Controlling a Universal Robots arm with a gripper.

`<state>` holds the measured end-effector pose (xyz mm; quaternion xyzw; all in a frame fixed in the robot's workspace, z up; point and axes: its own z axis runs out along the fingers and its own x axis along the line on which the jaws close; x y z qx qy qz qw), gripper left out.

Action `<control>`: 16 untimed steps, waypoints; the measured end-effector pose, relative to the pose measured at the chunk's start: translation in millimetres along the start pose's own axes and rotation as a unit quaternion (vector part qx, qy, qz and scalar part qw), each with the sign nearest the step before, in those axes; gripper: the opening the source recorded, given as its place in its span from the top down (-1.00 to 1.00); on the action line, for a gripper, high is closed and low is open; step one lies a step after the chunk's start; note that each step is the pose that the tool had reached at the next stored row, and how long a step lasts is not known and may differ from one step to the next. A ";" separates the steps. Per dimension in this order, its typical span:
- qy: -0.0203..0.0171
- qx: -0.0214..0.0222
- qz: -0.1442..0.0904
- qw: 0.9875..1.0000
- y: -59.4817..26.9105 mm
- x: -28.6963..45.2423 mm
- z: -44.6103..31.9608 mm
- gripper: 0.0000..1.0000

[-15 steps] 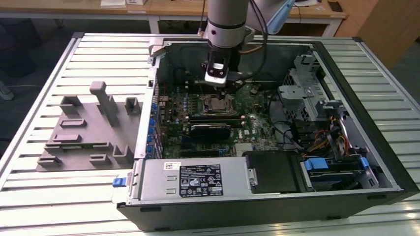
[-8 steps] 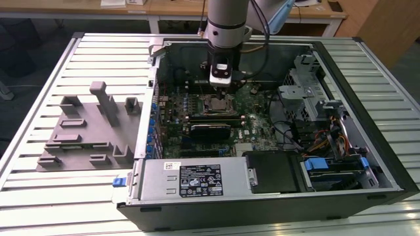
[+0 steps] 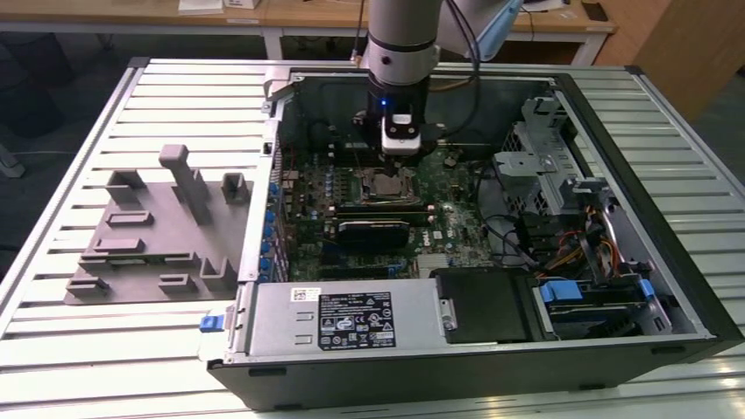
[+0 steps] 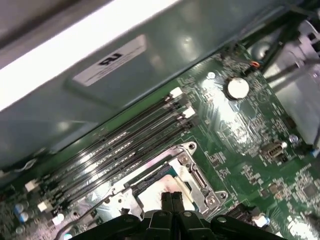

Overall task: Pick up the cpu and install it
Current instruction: 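Close the cpu cover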

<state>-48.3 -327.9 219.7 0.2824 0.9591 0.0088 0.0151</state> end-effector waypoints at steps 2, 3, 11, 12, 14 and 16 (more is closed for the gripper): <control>0.000 0.000 -0.016 1.000 0.0 0.0 0.0 0.79; 0.001 -0.001 -0.024 1.000 0.0 0.0 0.0 0.79; 0.002 -0.002 -0.088 0.996 0.0 0.0 0.0 0.79; 0.002 -0.002 -0.095 0.995 0.0 0.0 0.0 0.79; 0.003 -0.003 -0.110 0.994 0.0 0.0 0.0 0.79; 0.003 -0.003 -0.125 0.992 0.0 0.0 0.0 0.79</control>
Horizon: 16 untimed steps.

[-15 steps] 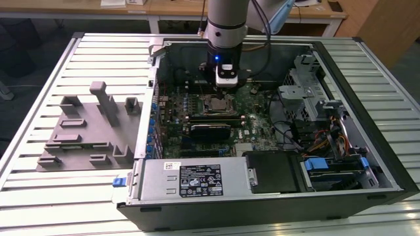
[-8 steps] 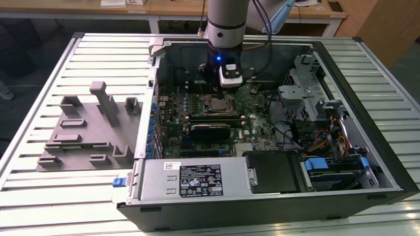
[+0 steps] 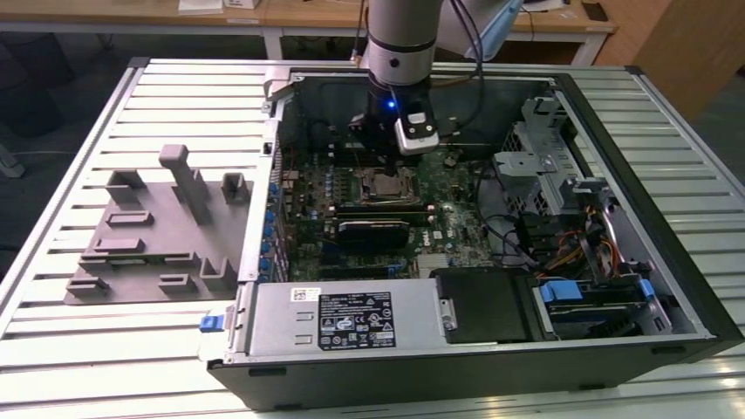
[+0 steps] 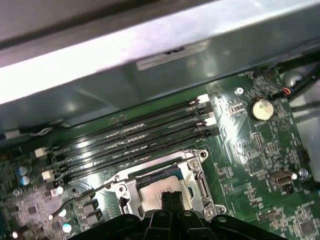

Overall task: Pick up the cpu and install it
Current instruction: 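Close the cpu cover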

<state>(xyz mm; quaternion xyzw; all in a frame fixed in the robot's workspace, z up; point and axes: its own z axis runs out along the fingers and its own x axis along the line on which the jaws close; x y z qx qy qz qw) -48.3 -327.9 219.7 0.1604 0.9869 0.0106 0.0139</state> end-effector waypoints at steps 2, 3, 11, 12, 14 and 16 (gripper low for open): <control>0.000 0.000 -0.014 1.000 0.0 0.0 0.0 0.79; 0.001 -0.001 -0.022 1.000 0.0 0.0 0.0 0.79; 0.002 -0.002 -0.077 0.997 0.0 0.0 0.0 0.79; 0.002 -0.002 -0.083 0.997 0.0 0.0 0.0 0.79; 0.002 -0.002 -0.096 0.995 0.0 0.0 0.0 0.79; 0.003 -0.003 -0.108 0.994 0.0 0.0 0.0 0.79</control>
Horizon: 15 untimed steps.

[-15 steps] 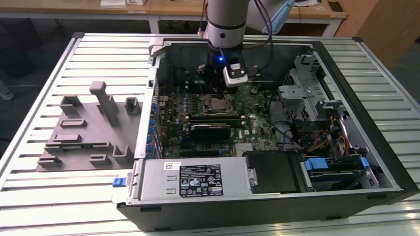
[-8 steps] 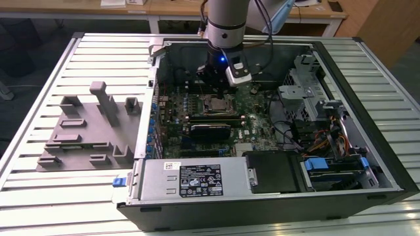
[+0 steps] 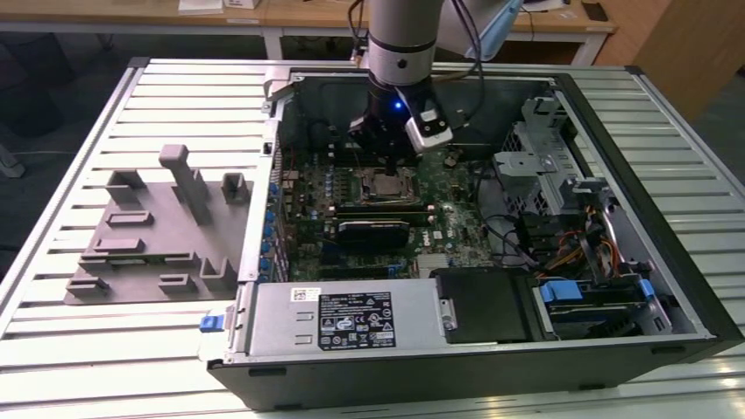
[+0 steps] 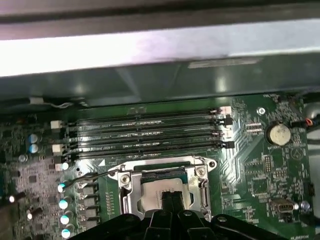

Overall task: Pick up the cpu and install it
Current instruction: 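Close the cpu cover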

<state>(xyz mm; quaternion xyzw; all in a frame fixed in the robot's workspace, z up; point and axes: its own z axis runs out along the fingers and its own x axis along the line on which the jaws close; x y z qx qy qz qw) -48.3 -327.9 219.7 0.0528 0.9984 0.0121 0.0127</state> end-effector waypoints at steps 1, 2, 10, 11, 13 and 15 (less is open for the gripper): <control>0.000 0.000 -0.013 1.000 0.0 0.0 0.0 0.79; 0.000 0.000 -0.018 1.000 0.0 0.0 0.0 0.79; 0.000 0.000 -0.009 1.000 -2.3 0.1 3.0 0.79; 0.000 0.000 -0.006 1.000 -2.4 0.2 3.5 0.79; 0.000 0.000 0.000 1.000 -2.6 0.6 4.7 0.79; 0.000 0.000 0.005 1.000 -2.9 1.2 5.7 0.79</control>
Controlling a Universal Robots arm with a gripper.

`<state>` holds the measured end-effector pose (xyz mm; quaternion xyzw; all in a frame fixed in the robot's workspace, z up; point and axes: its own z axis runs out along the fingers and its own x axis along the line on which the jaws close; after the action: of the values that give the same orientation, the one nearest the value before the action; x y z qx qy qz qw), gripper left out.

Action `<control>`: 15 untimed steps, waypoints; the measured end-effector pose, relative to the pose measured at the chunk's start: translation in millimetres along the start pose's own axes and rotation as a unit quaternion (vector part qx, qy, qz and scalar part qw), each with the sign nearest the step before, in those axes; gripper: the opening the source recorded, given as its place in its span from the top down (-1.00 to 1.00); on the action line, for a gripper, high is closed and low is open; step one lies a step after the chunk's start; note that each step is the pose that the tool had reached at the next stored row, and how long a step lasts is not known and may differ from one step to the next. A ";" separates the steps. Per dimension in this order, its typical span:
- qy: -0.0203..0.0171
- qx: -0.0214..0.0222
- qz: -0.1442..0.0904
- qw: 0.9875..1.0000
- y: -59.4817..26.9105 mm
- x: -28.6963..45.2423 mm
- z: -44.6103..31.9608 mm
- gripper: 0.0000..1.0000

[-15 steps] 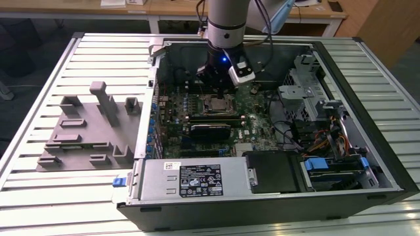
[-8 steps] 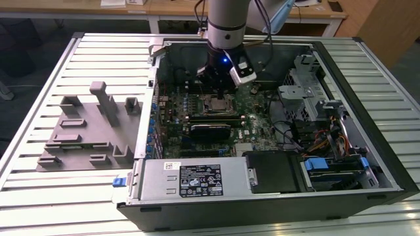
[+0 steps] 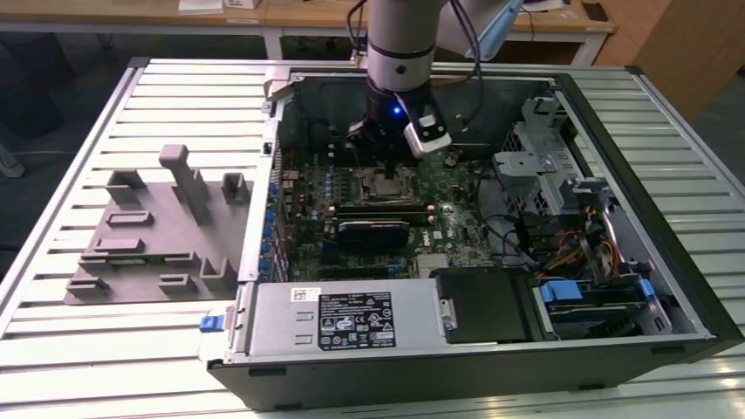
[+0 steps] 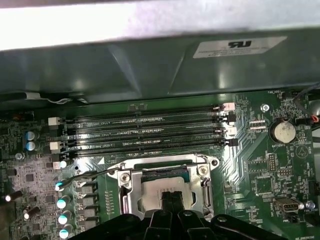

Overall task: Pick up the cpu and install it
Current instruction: 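Close the cpu cover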

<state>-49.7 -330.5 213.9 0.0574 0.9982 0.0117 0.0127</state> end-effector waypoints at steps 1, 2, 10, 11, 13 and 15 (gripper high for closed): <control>0.000 0.000 0.002 1.000 -0.1 0.4 0.4 0.79; 0.000 0.000 0.004 1.000 -0.3 0.9 0.8 0.79; 0.000 0.000 0.016 1.000 -1.5 10.9 2.9 0.79; 0.000 0.000 0.017 1.000 -1.7 11.8 3.3 0.79; -0.001 0.000 0.019 1.000 -2.3 13.1 4.1 0.79; -0.001 0.000 0.021 1.000 -2.8 14.5 4.8 0.79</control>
<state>-64.2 -331.5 208.7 0.0785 0.9968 0.0114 0.0130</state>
